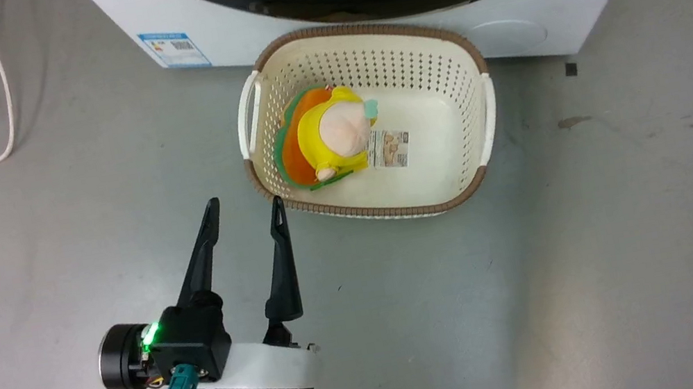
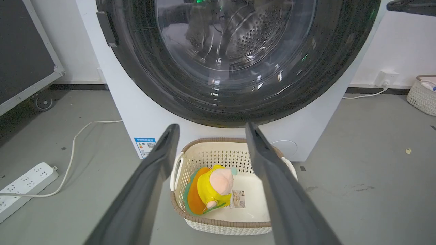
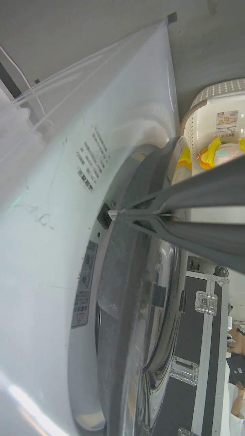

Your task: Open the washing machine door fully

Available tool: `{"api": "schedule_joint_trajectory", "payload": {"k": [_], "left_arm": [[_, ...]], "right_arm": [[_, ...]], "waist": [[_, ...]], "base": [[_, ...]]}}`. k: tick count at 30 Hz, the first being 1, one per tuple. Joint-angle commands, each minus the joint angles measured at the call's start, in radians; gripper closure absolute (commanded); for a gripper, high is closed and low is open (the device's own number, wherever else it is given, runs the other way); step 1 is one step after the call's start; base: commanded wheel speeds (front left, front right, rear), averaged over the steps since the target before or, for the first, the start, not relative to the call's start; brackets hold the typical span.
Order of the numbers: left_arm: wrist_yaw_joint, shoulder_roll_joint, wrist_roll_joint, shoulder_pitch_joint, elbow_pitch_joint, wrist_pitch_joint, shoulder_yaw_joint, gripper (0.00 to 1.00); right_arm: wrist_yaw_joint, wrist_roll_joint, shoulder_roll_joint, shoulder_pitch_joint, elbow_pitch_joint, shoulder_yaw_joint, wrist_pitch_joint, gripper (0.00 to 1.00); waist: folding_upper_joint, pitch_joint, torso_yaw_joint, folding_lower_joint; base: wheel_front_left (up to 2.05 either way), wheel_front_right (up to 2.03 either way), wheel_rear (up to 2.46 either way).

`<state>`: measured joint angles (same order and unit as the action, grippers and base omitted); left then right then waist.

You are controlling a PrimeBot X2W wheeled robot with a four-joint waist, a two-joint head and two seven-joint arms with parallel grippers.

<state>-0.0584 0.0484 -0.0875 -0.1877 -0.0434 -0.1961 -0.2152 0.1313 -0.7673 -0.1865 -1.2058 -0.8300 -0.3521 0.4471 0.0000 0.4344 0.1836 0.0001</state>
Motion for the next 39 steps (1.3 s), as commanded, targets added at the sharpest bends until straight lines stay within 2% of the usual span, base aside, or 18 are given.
{"api": "schedule_joint_trajectory", "payload": {"k": [1,14,23,27,33,34,39], "left_arm": [[-0.007,0.001,-0.007,-0.014,-0.007,-0.011,-0.007,0.00],[-0.026,0.002,-0.029,-0.052,-0.012,-0.039,-0.049,0.00],[-0.037,0.002,-0.040,-0.070,-0.011,-0.057,-0.059,0.00],[-0.037,0.002,-0.040,-0.067,-0.004,-0.066,-0.061,0.00],[-0.028,0.002,-0.034,-0.029,0.016,-0.066,-0.057,0.00],[-0.024,0.002,-0.034,-0.004,0.028,-0.066,-0.055,0.00],[-0.015,0.002,-0.031,0.043,0.049,-0.066,-0.047,0.00]], "right_arm": [[0.000,-0.023,-0.014,-0.057,-0.036,-0.013,0.018,1.00],[0.000,-0.093,-0.077,-0.320,-0.284,-0.079,0.153,1.00],[-0.001,-0.145,-0.110,-0.353,-0.402,-0.105,0.286,1.00],[-0.001,-0.189,-0.111,-0.329,-0.446,-0.128,0.344,1.00],[-0.001,-0.216,-0.079,-0.180,-0.421,-0.135,0.397,1.00],[-0.001,-0.235,-0.050,-0.098,-0.387,-0.138,0.428,1.00],[-0.001,-0.267,0.015,0.038,-0.314,-0.137,0.487,1.00]], "waist": [[0.0000,0.016,0.010,-0.0001],[0.0000,0.089,0.054,-0.0001],[0.0000,0.080,0.066,-0.0001],[0.0000,0.046,0.061,-0.0001],[0.0000,-0.050,0.038,-0.0001],[0.0000,-0.099,0.029,-0.0001],[0.0000,-0.175,0.016,-0.0001]], "base": [[0.00,0.00,0.00],[0.00,0.00,0.00],[0.00,0.00,0.00],[0.00,0.00,0.00],[0.00,0.00,0.00],[0.00,0.00,0.00],[0.00,0.00,0.00]]}}
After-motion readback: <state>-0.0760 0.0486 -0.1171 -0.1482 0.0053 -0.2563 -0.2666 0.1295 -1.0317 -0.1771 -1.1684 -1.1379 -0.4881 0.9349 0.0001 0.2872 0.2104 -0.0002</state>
